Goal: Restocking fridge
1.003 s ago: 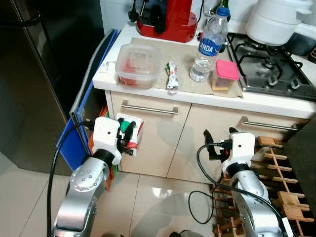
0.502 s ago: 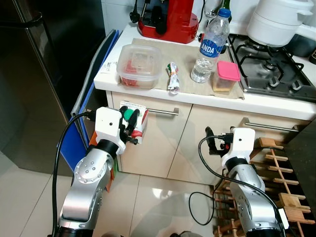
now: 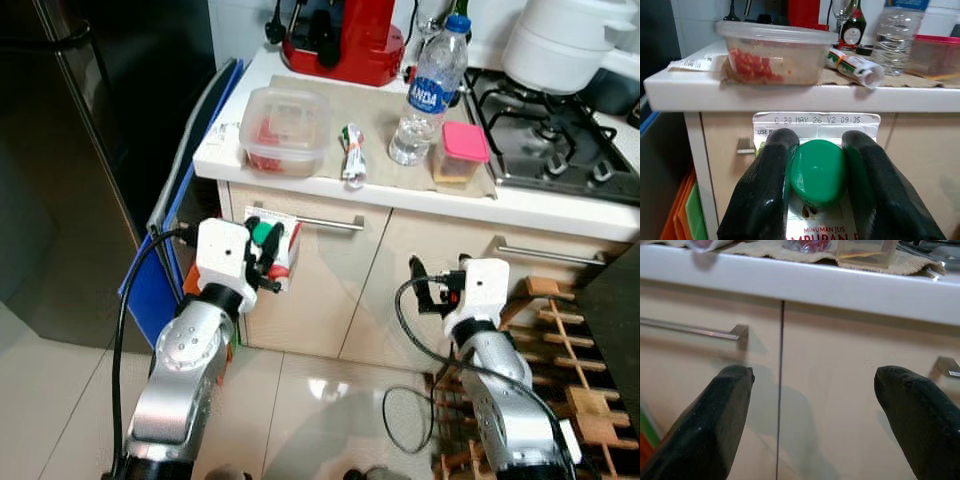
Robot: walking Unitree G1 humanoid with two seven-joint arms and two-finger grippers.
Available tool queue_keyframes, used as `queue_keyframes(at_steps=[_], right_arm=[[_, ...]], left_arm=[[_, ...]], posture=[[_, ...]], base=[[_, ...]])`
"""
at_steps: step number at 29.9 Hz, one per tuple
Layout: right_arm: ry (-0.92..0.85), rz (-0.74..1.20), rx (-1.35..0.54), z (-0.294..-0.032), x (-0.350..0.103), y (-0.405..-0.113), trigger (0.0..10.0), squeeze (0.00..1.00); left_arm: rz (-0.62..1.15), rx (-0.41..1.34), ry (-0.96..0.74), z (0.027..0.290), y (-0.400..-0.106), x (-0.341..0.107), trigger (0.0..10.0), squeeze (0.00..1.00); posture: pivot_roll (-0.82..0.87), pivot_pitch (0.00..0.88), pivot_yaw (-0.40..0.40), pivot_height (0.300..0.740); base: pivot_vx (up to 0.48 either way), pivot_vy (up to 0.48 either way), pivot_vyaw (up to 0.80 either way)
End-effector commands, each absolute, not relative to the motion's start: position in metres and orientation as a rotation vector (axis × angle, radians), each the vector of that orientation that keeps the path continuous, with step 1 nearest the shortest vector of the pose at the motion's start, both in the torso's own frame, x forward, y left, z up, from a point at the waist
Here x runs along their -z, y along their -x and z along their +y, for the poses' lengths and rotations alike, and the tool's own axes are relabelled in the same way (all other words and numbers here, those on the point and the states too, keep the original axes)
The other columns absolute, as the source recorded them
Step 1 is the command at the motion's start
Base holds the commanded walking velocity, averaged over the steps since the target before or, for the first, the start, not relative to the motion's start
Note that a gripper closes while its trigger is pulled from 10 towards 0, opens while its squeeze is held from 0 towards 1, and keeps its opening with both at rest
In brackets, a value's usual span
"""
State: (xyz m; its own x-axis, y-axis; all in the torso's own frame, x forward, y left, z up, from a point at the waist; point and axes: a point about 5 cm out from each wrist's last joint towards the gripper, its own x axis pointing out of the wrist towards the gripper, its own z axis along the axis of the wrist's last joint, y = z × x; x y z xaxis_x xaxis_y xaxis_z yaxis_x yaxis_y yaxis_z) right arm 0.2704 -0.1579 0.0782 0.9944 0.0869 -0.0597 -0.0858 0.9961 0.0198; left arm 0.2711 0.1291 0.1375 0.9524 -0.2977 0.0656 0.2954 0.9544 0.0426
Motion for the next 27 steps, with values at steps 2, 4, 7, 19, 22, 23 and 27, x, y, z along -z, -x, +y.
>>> queue_keyframes(at_steps=[2, 4, 7, 19, 22, 23, 27], right_arm=[[-0.003, 0.060, -0.080, -0.1617, -0.0780, -0.2720, 10.0, 0.00], [-0.002, 0.061, -0.080, -0.1618, -0.0777, -0.2721, 10.0, 0.00], [-0.001, 0.062, -0.082, -0.1616, -0.0769, -0.2723, 10.0, 0.00], [0.005, 0.063, -0.086, -0.1616, -0.0755, -0.2724, 10.0, 0.00], [0.006, 0.064, -0.086, -0.1618, -0.0749, -0.2720, 10.0, 0.00], [0.007, 0.064, -0.086, -0.1618, -0.0746, -0.2720, 10.0, 0.00], [0.007, 0.065, -0.085, -0.1617, -0.0742, -0.2720, 10.0, 0.00]], left_arm=[[-0.083, 0.315, -0.036, 0.1269, -0.2728, -0.1391, 0.0, 0.00], [-0.084, 0.316, -0.036, 0.1269, -0.2731, -0.1392, 0.0, 0.00], [-0.088, 0.315, -0.037, 0.1270, -0.2741, -0.1399, 0.0, 0.00], [-0.093, 0.328, -0.041, 0.1258, -0.2760, -0.1397, 0.0, 0.00], [-0.091, 0.333, -0.043, 0.1253, -0.2762, -0.1391, 0.0, 0.00], [-0.090, 0.334, -0.043, 0.1252, -0.2762, -0.1389, 0.0, 0.00], [-0.086, 0.337, -0.042, 0.1252, -0.2764, -0.1382, 0.0, 0.00]], posture=[[0.02, 0.000, -0.065, 0.740], [0.02, 0.000, -0.065, 0.740], [0.02, 0.000, -0.065, 0.740], [0.02, 0.000, -0.062, 0.740], [0.02, 0.000, -0.062, 0.740], [0.02, 0.000, -0.062, 0.740], [0.02, 0.000, -0.060, 0.740]], base=[[-0.266, 0.000, 0.00], [-0.266, 0.000, 0.00], [-0.268, 0.000, 0.00], [-0.267, 0.000, 0.00], [-0.268, 0.000, 0.00], [-0.270, 0.000, 0.00], [-0.270, 0.000, 0.00]])
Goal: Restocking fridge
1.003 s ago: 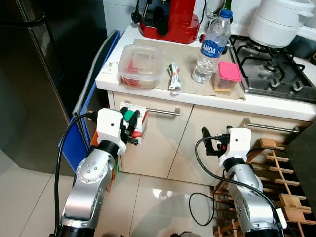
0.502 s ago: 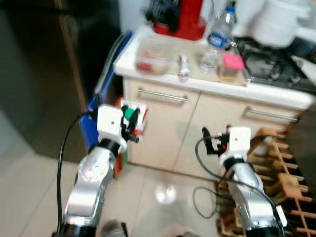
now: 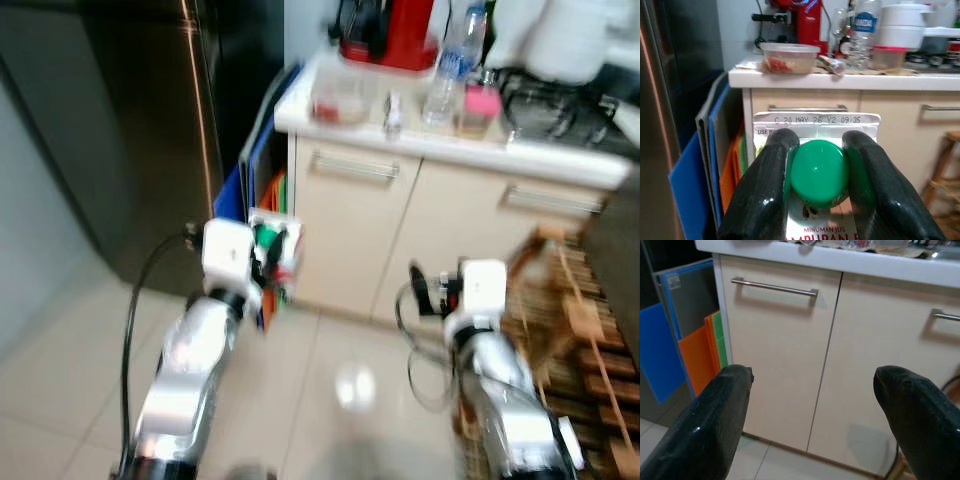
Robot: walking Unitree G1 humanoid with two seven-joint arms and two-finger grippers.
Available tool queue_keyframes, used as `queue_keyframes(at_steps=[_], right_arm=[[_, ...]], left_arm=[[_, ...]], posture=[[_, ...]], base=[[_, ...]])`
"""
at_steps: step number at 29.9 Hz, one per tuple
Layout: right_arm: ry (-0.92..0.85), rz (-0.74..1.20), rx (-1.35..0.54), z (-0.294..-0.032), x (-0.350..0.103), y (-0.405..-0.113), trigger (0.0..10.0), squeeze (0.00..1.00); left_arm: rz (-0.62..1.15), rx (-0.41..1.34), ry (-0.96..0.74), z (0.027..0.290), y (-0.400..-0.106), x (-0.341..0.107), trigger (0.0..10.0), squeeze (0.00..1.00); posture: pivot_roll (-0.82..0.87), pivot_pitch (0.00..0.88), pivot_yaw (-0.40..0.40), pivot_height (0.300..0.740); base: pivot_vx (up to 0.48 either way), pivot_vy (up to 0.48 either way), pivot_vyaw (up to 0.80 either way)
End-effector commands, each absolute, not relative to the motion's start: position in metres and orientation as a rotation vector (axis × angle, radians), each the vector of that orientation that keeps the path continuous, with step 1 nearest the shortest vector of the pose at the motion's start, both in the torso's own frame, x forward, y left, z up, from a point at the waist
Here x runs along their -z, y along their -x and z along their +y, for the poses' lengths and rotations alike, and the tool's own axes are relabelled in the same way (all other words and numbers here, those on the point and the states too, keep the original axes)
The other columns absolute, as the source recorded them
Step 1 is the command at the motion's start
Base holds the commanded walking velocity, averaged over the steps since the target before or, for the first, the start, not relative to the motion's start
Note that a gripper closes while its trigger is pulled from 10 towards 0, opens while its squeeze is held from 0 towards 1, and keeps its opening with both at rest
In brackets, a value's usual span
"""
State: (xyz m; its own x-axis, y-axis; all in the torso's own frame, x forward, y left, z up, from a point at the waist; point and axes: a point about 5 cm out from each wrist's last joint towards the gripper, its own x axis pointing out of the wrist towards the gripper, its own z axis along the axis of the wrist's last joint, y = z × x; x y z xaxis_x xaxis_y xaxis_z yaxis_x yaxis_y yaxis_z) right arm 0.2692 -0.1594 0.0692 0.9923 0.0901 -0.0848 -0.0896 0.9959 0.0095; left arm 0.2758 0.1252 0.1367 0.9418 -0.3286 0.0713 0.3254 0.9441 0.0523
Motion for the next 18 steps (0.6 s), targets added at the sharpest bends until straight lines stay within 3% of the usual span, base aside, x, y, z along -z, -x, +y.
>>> queue_keyframes(at_steps=[1, 8, 18], right_arm=[[0.007, 0.066, -0.085, -0.1616, -0.0740, -0.2720, 10.0, 0.00], [0.008, 0.068, -0.086, -0.1607, -0.0723, -0.2719, 10.0, 0.00], [0.014, 0.070, -0.086, -0.1615, -0.0711, -0.2732, 10.0, 0.00]], left_arm=[[-0.085, 0.336, -0.042, 0.1254, -0.2765, -0.1381, 0.0, 0.00], [-0.119, 0.350, -0.058, 0.1245, -0.2769, -0.1422, 0.0, 0.00], [-0.144, 0.397, -0.066, 0.1189, -0.2756, -0.1443, 0.0, 0.00]], posture=[[0.02, 0.000, -0.060, 0.740], [0.02, 0.000, -0.057, 0.740], [0.01, 0.000, -0.053, 0.740]], base=[[-0.270, 0.000, 0.00], [-0.077, 0.000, 0.00], [0.053, -0.457, 0.00]])
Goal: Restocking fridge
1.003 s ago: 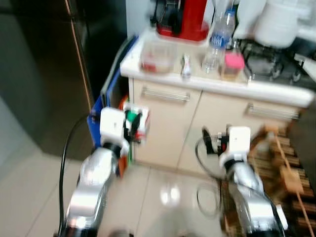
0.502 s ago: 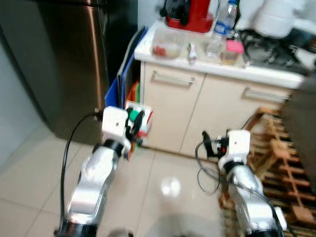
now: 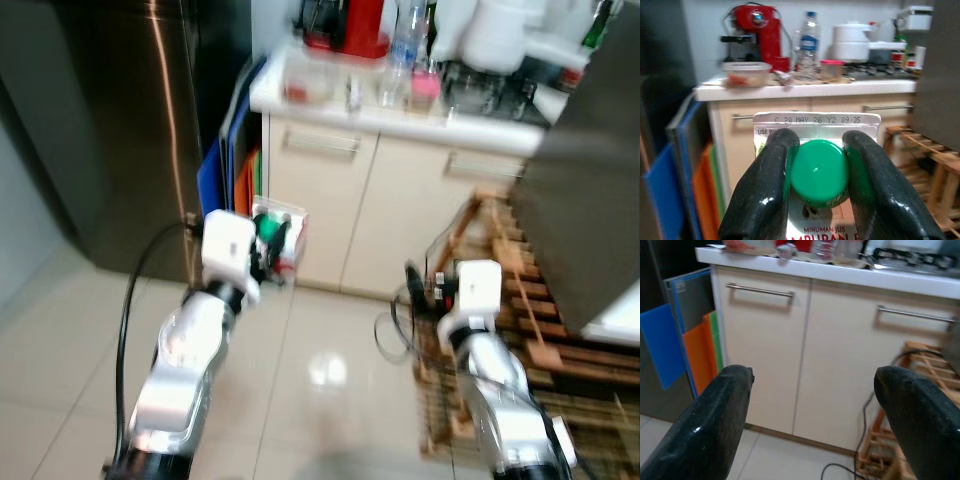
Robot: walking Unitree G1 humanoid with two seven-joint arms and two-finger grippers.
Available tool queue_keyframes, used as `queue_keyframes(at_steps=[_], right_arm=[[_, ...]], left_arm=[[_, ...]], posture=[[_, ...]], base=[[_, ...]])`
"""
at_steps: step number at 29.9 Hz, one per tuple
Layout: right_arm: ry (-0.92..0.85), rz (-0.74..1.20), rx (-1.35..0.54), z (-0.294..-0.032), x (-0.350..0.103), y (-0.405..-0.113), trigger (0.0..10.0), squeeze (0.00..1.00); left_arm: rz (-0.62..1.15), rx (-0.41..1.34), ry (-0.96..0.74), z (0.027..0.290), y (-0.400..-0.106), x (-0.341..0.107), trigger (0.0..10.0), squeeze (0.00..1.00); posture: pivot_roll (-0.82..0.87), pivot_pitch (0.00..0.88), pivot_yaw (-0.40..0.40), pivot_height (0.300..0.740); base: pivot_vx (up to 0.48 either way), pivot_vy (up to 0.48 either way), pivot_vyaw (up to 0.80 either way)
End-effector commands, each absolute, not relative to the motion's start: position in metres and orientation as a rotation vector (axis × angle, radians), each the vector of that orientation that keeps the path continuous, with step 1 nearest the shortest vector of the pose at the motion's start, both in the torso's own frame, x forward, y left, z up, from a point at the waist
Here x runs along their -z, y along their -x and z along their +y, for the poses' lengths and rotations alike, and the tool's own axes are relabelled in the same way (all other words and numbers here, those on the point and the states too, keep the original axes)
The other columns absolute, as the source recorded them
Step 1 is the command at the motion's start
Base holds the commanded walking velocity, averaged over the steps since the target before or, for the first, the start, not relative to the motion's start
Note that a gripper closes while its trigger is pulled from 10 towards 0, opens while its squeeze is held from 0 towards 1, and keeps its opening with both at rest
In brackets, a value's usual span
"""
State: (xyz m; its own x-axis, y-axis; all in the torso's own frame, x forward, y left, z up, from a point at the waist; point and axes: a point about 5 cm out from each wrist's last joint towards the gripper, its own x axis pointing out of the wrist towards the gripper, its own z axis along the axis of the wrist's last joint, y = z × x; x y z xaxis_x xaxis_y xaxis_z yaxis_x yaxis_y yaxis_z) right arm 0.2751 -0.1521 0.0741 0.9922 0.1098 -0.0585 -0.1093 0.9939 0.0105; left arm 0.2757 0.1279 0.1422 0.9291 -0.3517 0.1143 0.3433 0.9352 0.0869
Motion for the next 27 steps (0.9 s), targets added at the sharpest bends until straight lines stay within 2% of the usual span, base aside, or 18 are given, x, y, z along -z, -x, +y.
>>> queue_keyframes(at_steps=[1, 19, 27], right_arm=[[0.014, 0.070, -0.087, -0.161, -0.071, -0.273, 10.0, 0.00], [0.027, 0.075, -0.096, -0.161, -0.067, -0.276, 10.0, 0.00], [0.028, 0.079, -0.103, -0.161, -0.066, -0.276, 10.0, 0.00]], left_arm=[[-0.145, 0.398, -0.066, 0.119, -0.276, -0.144, 0.0, 0.00], [-0.191, 0.483, -0.056, 0.109, -0.275, -0.149, 0.0, 0.00], [-0.196, 0.510, -0.023, 0.106, -0.271, -0.151, 0.0, 0.00]], posture=[[0.01, 0.000, -0.053, 0.740], [0.01, 0.000, -0.050, 0.740], [0.02, 0.000, -0.056, 0.740]], base=[[0.285, -0.382, 0.00], [0.290, -0.379, 0.00], [0.000, -0.454, 0.00]])
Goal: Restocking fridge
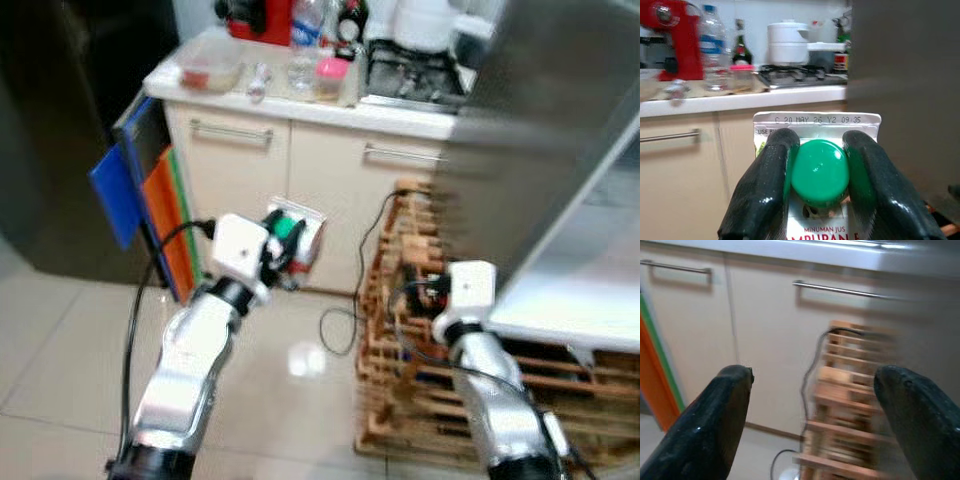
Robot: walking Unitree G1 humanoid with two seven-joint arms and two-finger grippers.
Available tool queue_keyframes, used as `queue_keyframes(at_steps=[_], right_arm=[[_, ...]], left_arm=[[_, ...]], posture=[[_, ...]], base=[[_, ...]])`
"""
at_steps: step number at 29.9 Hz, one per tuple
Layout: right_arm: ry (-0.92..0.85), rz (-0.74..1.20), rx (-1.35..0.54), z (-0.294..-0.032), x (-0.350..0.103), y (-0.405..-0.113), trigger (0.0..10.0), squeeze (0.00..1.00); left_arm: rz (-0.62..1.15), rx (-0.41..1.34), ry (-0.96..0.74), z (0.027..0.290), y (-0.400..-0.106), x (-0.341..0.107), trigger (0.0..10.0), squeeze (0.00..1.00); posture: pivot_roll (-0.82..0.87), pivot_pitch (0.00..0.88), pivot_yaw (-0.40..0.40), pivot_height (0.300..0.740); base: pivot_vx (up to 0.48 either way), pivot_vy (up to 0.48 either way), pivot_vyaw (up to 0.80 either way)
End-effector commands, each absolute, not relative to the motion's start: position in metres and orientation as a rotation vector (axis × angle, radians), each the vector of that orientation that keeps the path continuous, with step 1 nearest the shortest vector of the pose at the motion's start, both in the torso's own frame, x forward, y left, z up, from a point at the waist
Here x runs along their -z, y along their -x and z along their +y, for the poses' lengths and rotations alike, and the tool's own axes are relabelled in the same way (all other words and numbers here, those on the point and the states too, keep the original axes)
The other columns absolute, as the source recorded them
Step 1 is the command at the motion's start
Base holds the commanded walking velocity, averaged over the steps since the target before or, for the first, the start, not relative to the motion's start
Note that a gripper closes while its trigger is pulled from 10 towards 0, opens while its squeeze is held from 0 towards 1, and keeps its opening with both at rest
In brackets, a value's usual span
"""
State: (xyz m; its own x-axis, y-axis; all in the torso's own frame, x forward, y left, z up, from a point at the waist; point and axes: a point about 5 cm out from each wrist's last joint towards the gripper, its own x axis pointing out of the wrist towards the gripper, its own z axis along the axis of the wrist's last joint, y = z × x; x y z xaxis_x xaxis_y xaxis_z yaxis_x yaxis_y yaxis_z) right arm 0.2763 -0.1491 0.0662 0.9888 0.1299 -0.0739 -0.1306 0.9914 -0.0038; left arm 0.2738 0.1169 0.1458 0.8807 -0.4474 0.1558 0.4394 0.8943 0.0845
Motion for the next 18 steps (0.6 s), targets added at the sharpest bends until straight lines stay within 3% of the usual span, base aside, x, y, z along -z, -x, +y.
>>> queue_keyframes(at_steps=[1, 9, 18], right_arm=[[0.017, 0.086, -0.104, -0.1613, -0.0643, -0.2756, 10.0, 0.00], [0.029, 0.080, -0.125, -0.1597, -0.0632, -0.2740, 10.0, 0.00], [0.053, 0.077, -0.141, -0.1584, -0.0634, -0.2722, 10.0, 0.00]], left_arm=[[-0.195, 0.514, -0.013, 0.1058, -0.2708, -0.1508, 0.0, 0.00], [-0.204, 0.519, 0.009, 0.1054, -0.2683, -0.1527, 0.0, 0.00], [-0.212, 0.513, 0.015, 0.1065, -0.2687, -0.1544, 0.0, 0.00]], posture=[[0.02, 0.000, -0.057, 0.735], [0.02, 0.000, -0.059, 0.703], [0.01, 0.000, -0.062, 0.703]], base=[[0.000, -0.480, 0.00], [0.000, -0.480, 0.00], [0.000, 0.000, 0.00]])
